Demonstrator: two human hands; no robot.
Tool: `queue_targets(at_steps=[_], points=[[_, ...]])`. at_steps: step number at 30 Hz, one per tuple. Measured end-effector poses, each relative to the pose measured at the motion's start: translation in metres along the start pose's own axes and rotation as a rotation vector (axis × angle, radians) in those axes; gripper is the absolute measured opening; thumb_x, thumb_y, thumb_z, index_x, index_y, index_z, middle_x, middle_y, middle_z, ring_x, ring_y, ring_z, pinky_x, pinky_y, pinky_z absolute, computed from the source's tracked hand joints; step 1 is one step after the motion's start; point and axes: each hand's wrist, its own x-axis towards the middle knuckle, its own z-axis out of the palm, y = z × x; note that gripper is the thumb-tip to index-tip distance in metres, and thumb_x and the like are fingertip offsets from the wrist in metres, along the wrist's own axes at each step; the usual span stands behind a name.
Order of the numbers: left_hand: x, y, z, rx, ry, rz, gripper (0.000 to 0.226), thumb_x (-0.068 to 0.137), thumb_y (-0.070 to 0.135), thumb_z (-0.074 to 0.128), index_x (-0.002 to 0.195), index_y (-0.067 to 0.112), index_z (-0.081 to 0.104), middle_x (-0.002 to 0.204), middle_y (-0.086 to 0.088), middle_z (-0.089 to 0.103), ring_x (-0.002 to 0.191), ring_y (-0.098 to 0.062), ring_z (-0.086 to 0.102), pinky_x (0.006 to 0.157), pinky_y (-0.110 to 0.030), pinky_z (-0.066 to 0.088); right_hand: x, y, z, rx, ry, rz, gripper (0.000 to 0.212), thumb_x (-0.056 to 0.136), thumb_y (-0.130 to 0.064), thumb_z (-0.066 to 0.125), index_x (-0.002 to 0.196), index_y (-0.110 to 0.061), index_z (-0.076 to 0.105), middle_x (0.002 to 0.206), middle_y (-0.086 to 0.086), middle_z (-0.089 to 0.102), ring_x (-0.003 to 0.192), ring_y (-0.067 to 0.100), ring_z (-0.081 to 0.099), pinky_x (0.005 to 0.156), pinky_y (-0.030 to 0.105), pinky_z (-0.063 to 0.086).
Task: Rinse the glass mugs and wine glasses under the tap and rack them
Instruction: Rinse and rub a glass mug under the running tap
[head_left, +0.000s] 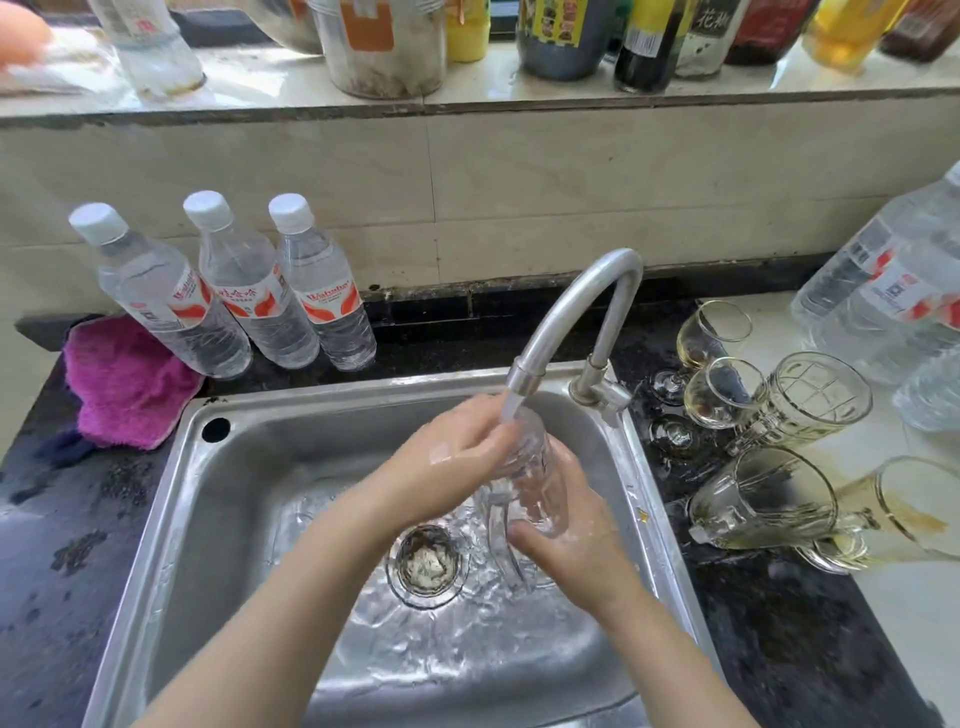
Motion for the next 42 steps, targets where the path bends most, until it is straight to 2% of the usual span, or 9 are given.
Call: queue_targets(at_steps=[4,8,16,20,24,29,32,36,42], points=[[0.025,0.031,-0.003,0.220,-0.143,-0.232,0.043,0.101,0.040,0.024,0.109,0.021,0.062,0.113,-0.011,0.061,0.107,-0.033,0.054,0.092,-0.040,0.042,-0.003,0.001,0.004,-0.021,-0.009,-0.006,0.070,0.067,-0.070,0.064,0.128,-0.057,0.034,0.124,-0.026,0.057,0.114,-0.004,0.056,0.094,0.019,0.047],[0.044,0.039,-0.001,0.405,-0.130,-0.395,0.043,0.102,0.032,0.033,0.123,0.004,0.057,0.115,-0.016,0.059,0.100,-0.028,0.055,0.083,-0.031,0.041,-0.004,-0.001,0.007,-0.006,-0.003,-0.018,0.079,0.063,-0.077,0.061,0.132,-0.045,0.037,0.126,-0.033,0.053,0.118,-0.010,0.051,0.093,0.007,0.041],[0.008,0.036,0.005,0.193,-0.048,-0.307,0.044,0.100,0.031,0.022,0.102,0.007,0.059,0.098,-0.011,0.062,0.087,-0.024,0.055,0.081,-0.037,0.044,-0.003,0.003,0.001,-0.130,-0.032,0.006,0.068,0.063,-0.078,0.061,0.124,-0.064,0.034,0.117,-0.030,0.059,0.108,-0.003,0.058,0.091,0.027,0.049],[0.026,0.019,-0.003,0.220,-0.067,-0.365,0.027,0.097,0.023,0.037,0.089,0.014,0.061,0.099,-0.008,0.065,0.088,-0.022,0.059,0.075,-0.033,0.047,-0.003,0.006,0.006,-0.185,-0.117,0.010,0.080,0.065,-0.078,0.059,0.135,-0.050,0.034,0.124,-0.028,0.055,0.113,-0.002,0.055,0.093,0.034,0.050],[0.027,-0.015,-0.011,-0.283,-0.101,-0.318,0.022,0.096,0.032,0.046,0.083,0.027,0.063,0.095,0.000,0.069,0.080,-0.012,0.062,0.070,-0.025,0.046,0.004,0.000,0.005,0.033,-0.114,0.092,0.073,0.062,-0.074,0.062,0.127,-0.049,0.043,0.120,-0.033,0.057,0.113,-0.012,0.053,0.089,0.010,0.046],[-0.008,-0.039,0.037,-0.976,-0.003,-0.307,0.071,0.085,0.070,0.031,0.119,0.014,0.059,0.112,-0.015,0.067,0.093,-0.025,0.068,0.079,-0.042,0.055,0.023,-0.008,0.007,0.266,-0.180,0.281,0.092,0.051,-0.091,0.052,0.122,-0.032,0.055,0.104,-0.004,0.071,0.083,0.008,0.066,0.064,0.018,0.050],[-0.012,-0.041,0.046,-0.971,0.168,-0.258,0.064,0.073,0.063,0.057,0.114,0.014,0.059,0.106,-0.017,0.070,0.092,-0.028,0.069,0.074,-0.043,0.058,0.029,-0.015,0.012,0.204,-0.210,0.303,0.089,0.055,-0.092,0.045,0.122,-0.034,0.055,0.096,-0.016,0.070,0.081,-0.003,0.064,0.063,0.011,0.045],[-0.009,-0.051,0.034,-0.837,0.382,-0.247,0.068,0.066,0.059,0.072,0.118,0.019,0.052,0.116,-0.010,0.067,0.103,-0.023,0.067,0.091,-0.045,0.052,0.035,-0.021,0.008,-0.052,-0.013,0.257,0.039,0.094,-0.058,0.032,0.105,-0.034,0.061,0.099,-0.018,0.066,0.097,0.000,0.061,0.076,0.012,0.043],[-0.014,-0.055,0.033,-0.353,0.546,-0.142,0.077,0.066,0.056,0.068,0.128,0.017,0.045,0.103,0.011,0.063,0.094,0.006,0.060,0.077,-0.006,0.044,0.050,-0.046,0.007,0.033,-0.091,0.341,0.037,0.099,-0.034,0.042,0.068,-0.014,0.042,0.052,-0.004,0.034,0.047,0.011,0.032,0.049,0.023,0.030]])
